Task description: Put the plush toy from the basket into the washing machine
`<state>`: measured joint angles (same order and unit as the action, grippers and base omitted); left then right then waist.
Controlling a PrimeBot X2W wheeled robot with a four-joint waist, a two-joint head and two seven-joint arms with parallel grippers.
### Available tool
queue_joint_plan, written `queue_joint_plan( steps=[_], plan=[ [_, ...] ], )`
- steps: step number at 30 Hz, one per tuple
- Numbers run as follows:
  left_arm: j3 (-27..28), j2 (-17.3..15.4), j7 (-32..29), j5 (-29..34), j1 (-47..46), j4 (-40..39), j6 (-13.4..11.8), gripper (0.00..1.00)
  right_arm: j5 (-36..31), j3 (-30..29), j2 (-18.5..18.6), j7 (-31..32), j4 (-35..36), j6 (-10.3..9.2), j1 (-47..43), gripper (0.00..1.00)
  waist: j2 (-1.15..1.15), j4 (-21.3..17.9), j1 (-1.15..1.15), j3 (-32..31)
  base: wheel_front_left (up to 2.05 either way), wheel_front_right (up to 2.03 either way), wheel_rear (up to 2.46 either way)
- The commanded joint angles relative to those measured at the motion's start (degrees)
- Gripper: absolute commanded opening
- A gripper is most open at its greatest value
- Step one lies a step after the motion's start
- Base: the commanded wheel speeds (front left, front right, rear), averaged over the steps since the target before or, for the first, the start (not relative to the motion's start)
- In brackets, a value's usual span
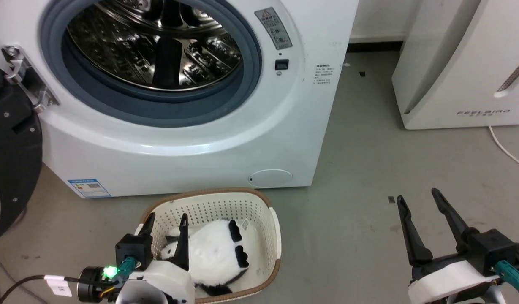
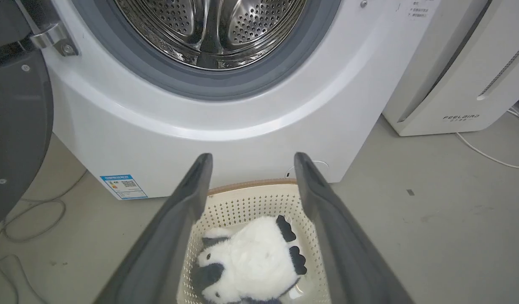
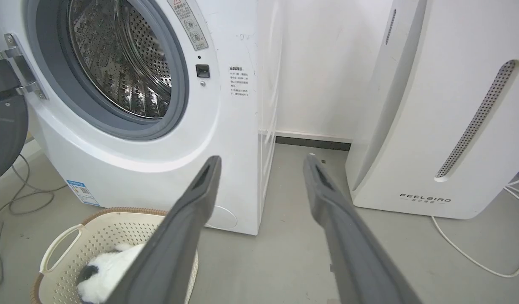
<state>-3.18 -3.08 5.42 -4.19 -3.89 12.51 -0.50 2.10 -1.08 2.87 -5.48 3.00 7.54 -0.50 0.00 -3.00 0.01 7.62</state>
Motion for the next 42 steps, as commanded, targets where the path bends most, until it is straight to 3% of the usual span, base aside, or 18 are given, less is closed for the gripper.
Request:
queue_joint_plan(
  steps=[1,20,42],
  plan=[
    [-0.35,-0.44,0.64,-0.34,-1.53,1.18,0.21,1.00,0.57,0.11,0.00,-0.64,0.59,-0.02,1.44,1.00,0.00,-0.61,0.00,1.24,0.00,0.00,0.00],
    [-2.19,-3.86,1.56,-0.35,-12.67,13.49,0.71,1.00,2.57,0.48,0.00,-2.78,3.56,-0.03,5.05,1.00,0.00,-4.38,0.00,12.56,0.00,0.00,0.00],
    [-9.30,-10.32,-7.68,1.21,-28.71,32.54,4.79,1.00,6.41,1.55,0.00,-5.40,4.82,-0.04,8.36,1.00,0.00,-10.23,0.00,24.43,0.00,0.00,0.00]
  ],
)
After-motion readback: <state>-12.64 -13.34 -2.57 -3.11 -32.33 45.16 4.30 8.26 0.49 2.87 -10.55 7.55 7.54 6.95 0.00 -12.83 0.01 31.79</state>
